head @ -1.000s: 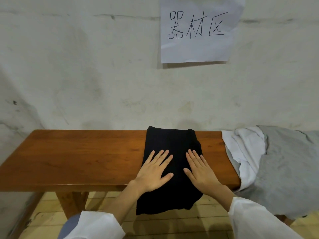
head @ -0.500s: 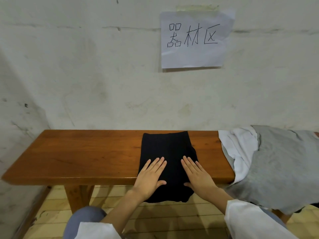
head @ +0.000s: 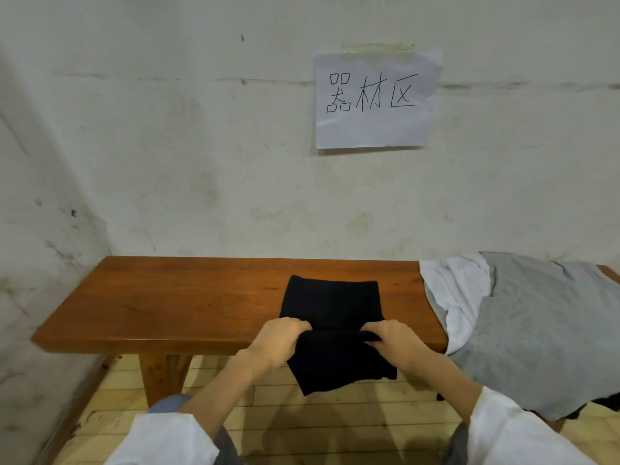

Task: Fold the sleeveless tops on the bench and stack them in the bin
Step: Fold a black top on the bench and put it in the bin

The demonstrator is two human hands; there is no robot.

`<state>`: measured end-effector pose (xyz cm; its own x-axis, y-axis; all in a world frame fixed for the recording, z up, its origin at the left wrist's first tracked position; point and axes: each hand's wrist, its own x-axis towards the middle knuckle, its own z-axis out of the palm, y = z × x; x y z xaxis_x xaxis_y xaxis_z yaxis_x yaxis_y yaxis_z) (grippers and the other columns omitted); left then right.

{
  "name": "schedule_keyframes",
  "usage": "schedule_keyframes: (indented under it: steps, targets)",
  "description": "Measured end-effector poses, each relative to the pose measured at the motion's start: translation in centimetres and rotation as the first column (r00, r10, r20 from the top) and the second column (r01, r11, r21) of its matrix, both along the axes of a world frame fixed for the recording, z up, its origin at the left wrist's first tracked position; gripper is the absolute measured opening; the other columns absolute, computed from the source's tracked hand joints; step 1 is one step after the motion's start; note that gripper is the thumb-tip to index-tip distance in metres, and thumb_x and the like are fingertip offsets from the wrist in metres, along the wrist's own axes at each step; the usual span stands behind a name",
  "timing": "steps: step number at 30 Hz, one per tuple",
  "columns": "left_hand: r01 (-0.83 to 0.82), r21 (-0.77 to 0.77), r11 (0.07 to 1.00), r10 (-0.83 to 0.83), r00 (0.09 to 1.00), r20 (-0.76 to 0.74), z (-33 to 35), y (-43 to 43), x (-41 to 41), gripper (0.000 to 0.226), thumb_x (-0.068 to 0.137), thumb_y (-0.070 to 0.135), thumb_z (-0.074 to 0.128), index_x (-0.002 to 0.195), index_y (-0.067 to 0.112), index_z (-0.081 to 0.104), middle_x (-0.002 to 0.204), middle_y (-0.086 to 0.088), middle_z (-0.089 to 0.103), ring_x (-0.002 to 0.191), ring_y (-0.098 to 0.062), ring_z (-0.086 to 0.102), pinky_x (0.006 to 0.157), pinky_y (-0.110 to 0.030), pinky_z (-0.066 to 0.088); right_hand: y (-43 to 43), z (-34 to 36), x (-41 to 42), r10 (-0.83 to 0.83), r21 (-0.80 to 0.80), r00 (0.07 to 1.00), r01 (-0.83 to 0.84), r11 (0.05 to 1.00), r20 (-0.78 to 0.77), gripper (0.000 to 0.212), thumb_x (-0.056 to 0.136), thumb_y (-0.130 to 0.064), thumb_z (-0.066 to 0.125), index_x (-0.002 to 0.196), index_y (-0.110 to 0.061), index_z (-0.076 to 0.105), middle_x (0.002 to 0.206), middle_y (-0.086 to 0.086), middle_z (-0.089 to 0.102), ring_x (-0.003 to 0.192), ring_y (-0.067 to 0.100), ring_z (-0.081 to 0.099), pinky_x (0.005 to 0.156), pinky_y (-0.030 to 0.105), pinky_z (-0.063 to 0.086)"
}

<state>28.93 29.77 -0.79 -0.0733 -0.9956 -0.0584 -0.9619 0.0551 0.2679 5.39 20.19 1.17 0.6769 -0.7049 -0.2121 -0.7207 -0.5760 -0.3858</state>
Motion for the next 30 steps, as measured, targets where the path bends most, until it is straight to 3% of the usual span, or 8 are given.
schedule_keyframes:
  steps: [3,7,10,15,20,23,26,30]
  targets:
    - [-0.089,-0.035,0.995,0.085,0.992,-0.094,1.2,0.8,0.8,0.032,0.090,0.008,0.045,0.105,0.027,0.066,0.095,0.009,0.069,0.082,-0.008,0.063,0.068,-0.023,0.049,-0.3,1.7,-0.6,0.045,0.051,0.999,-0.045,0.998,-0.003,0.014,0.094,-0.025,0.056,0.102,-0.023,0.067,0.092,-0.003,0.067,0.083,0.013,0.063,0.072,0.024,0.051]
    - [-0.174,-0.144,0.974,0.148,0.973,-0.176,4.5,0.1,1.2,0.023,0.088,0.011,0.046,0.084,0.026,0.062,0.075,0.013,0.061,0.064,-0.002,0.055,0.052,-0.014,0.032,-1.6,4.6,-0.6,0.046,0.058,0.999,-0.047,0.997,0.021,0.009,0.090,-0.025,0.062,0.083,-0.025,0.065,0.082,-0.004,0.065,0.077,0.013,0.062,0.066,0.021,0.046]
    - [-0.198,-0.201,0.959,0.156,0.966,-0.207,7.1,-1.9,1.5,0.022,0.090,0.011,0.046,0.082,0.025,0.061,0.073,0.011,0.059,0.065,-0.003,0.054,0.056,-0.016,0.034,-3.2,6.8,0.2,-0.004,0.007,0.997,0.004,1.000,0.081,0.007,0.090,-0.023,0.061,0.085,-0.022,0.066,0.087,-0.002,0.067,0.082,0.015,0.063,0.069,0.022,0.049]
    - [-0.235,-0.381,0.894,0.176,0.967,-0.183,12.4,-6.6,3.2,0.032,0.079,0.020,0.039,0.092,0.016,0.068,0.091,-0.005,0.070,0.086,-0.026,0.062,0.069,-0.032,0.044,-6.7,11.7,2.5,-0.074,-0.190,0.983,0.106,0.976,0.166,0.015,0.091,-0.020,0.057,0.094,-0.009,0.067,0.095,0.009,0.068,0.089,0.026,0.063,0.075,0.032,0.048]
    - [-0.296,-0.579,0.759,0.208,0.954,-0.216,18.0,-9.6,4.1,0.031,0.087,0.003,0.044,0.101,0.012,0.070,0.094,-0.002,0.069,0.085,-0.018,0.059,0.073,-0.025,0.039,-9.1,16.2,4.7,-0.137,-0.300,0.905,0.272,0.914,0.403,0.017,0.092,-0.017,0.052,0.096,-0.020,0.068,0.085,0.000,0.066,0.080,0.021,0.060,0.068,0.029,0.044]
    - [-0.232,-0.630,0.741,0.198,0.972,-0.125,18.0,-9.7,4.4,0.031,0.086,0.003,0.044,0.100,0.012,0.070,0.089,-0.003,0.070,0.081,-0.020,0.060,0.072,-0.027,0.042,-9.0,15.3,5.1,-0.119,-0.349,0.890,0.292,0.890,0.441,0.021,0.093,-0.016,0.050,0.103,-0.020,0.068,0.090,0.002,0.069,0.082,0.022,0.061,0.070,0.030,0.046]
    - [-0.104,-0.521,0.847,0.158,0.986,0.059,14.5,-9.0,4.9,0.029,0.087,0.005,0.046,0.101,0.014,0.070,0.088,-0.004,0.069,0.082,-0.020,0.057,0.074,-0.031,0.044,-8.0,10.6,5.0,-0.138,-0.341,0.936,0.252,0.906,0.323,0.024,0.092,-0.015,0.052,0.108,-0.023,0.068,0.098,0.004,0.070,0.090,0.025,0.063,0.071,0.028,0.043]
    - [0.120,-0.184,0.975,-0.084,0.978,0.192,6.8,-5.3,5.2,0.033,0.091,0.010,0.049,0.117,0.021,0.066,0.111,0.002,0.065,0.102,-0.015,0.054,0.091,-0.027,0.040,-4.7,3.2,3.7,-0.102,-0.156,0.994,0.107,0.982,0.042,0.031,0.095,-0.020,0.052,0.124,-0.028,0.060,0.120,-0.001,0.064,0.107,0.018,0.060,0.092,0.027,0.046]
